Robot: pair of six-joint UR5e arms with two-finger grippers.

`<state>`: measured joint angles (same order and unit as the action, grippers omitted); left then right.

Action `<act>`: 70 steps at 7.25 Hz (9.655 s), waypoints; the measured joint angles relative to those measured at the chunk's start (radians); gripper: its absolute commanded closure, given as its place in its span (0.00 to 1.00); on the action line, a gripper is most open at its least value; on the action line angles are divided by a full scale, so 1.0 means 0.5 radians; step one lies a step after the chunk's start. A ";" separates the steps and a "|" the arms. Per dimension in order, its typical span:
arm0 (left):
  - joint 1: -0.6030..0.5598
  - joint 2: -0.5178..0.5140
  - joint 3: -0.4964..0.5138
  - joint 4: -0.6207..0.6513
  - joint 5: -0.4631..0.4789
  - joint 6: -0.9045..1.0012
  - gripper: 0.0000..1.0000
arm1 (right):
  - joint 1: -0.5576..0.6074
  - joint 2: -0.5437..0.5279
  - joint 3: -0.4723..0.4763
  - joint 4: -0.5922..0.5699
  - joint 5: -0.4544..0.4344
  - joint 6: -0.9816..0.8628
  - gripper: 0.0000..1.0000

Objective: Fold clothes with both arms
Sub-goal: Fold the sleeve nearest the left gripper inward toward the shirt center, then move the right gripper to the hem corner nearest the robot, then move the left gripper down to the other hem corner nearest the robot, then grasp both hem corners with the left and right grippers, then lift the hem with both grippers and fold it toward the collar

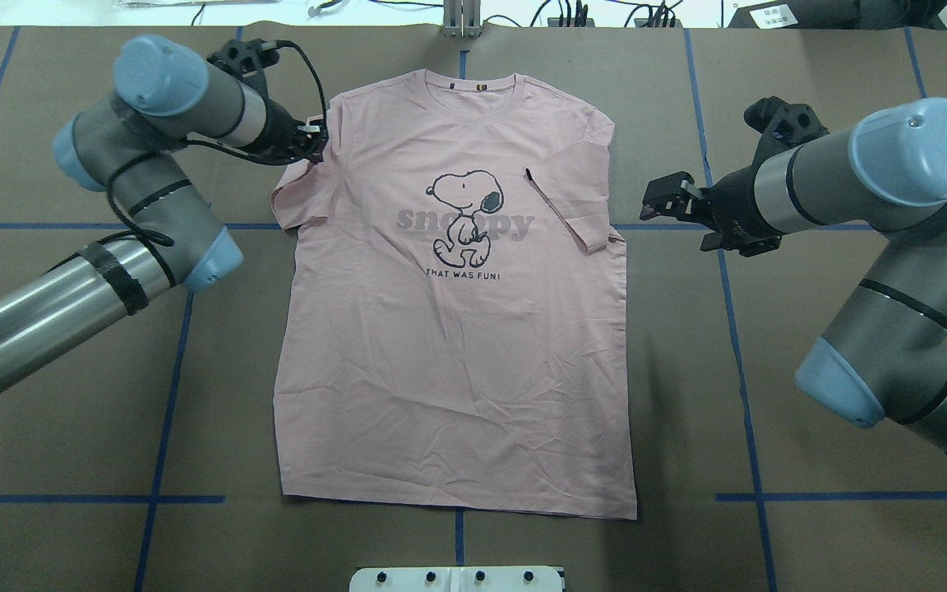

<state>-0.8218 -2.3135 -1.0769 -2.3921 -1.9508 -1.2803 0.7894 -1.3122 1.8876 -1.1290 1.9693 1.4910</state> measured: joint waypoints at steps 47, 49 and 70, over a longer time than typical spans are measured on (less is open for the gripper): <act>1.200 1.035 -1.926 1.183 0.410 -1.124 0.36 | -1.650 -0.576 0.627 -0.580 -1.318 1.374 1.00; 1.234 1.012 -1.878 1.191 0.418 -1.127 0.45 | -1.649 -0.576 0.628 -0.580 -1.316 1.374 1.00; 0.496 0.460 -1.583 1.450 0.547 -0.533 1.00 | -0.477 0.236 -0.039 -0.581 -0.894 0.429 1.00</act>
<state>-0.5739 -2.0835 -1.8686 -1.6670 -1.6773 -1.5469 0.5508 -1.1940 1.8679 -1.4197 1.5223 1.7057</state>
